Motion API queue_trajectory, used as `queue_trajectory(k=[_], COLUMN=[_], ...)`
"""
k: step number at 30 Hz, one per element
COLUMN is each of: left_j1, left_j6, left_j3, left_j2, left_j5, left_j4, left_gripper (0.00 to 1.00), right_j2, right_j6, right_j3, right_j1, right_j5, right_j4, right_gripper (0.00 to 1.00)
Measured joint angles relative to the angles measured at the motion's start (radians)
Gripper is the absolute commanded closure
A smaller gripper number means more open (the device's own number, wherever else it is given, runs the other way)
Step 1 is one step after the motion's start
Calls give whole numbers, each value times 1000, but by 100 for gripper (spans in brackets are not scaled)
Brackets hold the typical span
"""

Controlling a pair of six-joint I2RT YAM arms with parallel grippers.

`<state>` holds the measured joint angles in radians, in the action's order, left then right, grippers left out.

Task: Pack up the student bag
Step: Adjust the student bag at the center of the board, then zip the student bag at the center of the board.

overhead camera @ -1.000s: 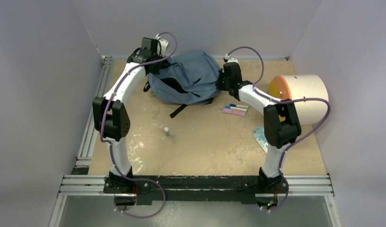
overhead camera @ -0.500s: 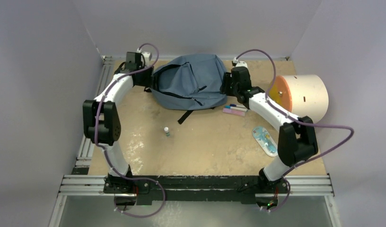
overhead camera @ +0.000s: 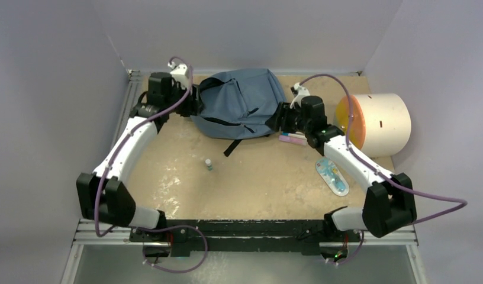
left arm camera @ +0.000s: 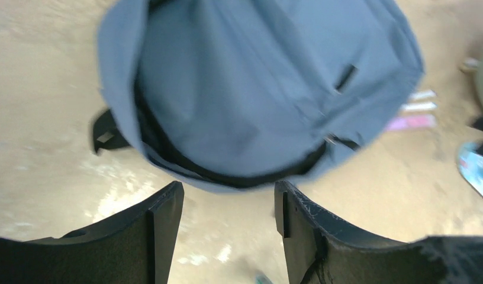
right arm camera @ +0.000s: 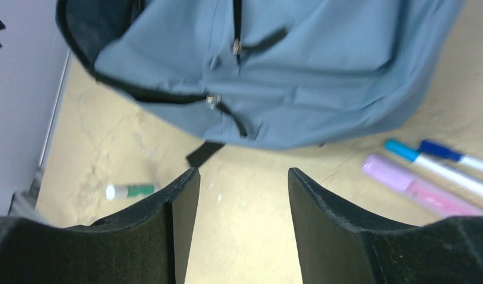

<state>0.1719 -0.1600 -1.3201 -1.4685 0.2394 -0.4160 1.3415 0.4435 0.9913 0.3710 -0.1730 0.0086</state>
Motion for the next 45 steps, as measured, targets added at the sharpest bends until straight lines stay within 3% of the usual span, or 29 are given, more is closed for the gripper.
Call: queue_trajectory(k=[9,18,32,35,41,45], left_j1=[199,347,353,353,353,353], left_j6=[-233,-451,-540,-554,-567,-607], left_j3=[251,371,371,371,371,369], left_j2=[188,203,200,197,197,182], left_j5=[84,19,-80,-80,-78,-65], left_j4=[58,132,145,145,145,146], left_gripper=[43,43,44,44,44,44], right_j2=[93,271,422,444,459,459], right_j6=[34,40,37,37,35,36], right_j3=[-74,-5,66,74,77,77], right_j1=[8,104,106,106,106,106], right_j5=[-187,-132,-114,-126,-160,-190], right_j4=[103,150,208,222,234,238], right_gripper=[47,46,47,51,71,79])
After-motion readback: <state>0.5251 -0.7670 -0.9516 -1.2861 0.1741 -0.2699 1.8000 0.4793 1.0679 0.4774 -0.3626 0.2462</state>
